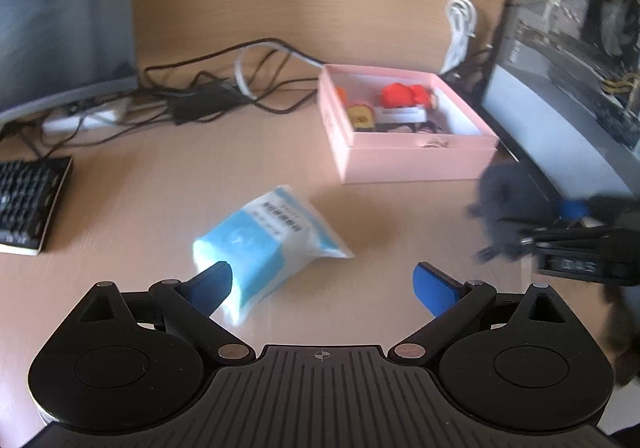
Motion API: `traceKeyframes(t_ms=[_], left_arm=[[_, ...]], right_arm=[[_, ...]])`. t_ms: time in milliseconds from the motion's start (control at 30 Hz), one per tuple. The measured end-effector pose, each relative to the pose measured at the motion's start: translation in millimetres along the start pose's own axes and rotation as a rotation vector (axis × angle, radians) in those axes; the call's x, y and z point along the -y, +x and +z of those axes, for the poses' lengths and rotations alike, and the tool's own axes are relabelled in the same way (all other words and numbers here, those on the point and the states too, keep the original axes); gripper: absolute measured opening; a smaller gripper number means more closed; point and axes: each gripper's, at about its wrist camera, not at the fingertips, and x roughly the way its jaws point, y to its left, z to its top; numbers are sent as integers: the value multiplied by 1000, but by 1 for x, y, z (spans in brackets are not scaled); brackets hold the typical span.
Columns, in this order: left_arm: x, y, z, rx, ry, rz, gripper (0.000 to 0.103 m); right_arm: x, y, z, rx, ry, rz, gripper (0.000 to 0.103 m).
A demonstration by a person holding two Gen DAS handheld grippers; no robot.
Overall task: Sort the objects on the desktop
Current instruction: 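Grasp the black plush cat with the right gripper and lift it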
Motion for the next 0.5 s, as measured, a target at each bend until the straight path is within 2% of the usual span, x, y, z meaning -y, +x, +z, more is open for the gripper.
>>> traceKeyframes(t_ms=[100,200,300,367,433,500], left_arm=[[-9,4,-8,-8,-40,-13,100],[-10,7,-15,-15,-54,-38,100],[-9,8,-16,-11,-58,-58,100],[-8,7,-15,-3,-51,-65,100],[-8,6,-12,9,-40,-64,100],[-8,6,-10,12,-40,-63,100]], right_arm=[[-23,-13,7,-6,-334,-135,67],[-45,-7,-8,-50,-683,-264,67],[-63,12,-34,-114,-912,-316,67],[-72,23,-43,-150,-935,-298,67],[-80,29,-41,-146,-875,-288,74],[-85,20,-28,-128,-762,-211,80]])
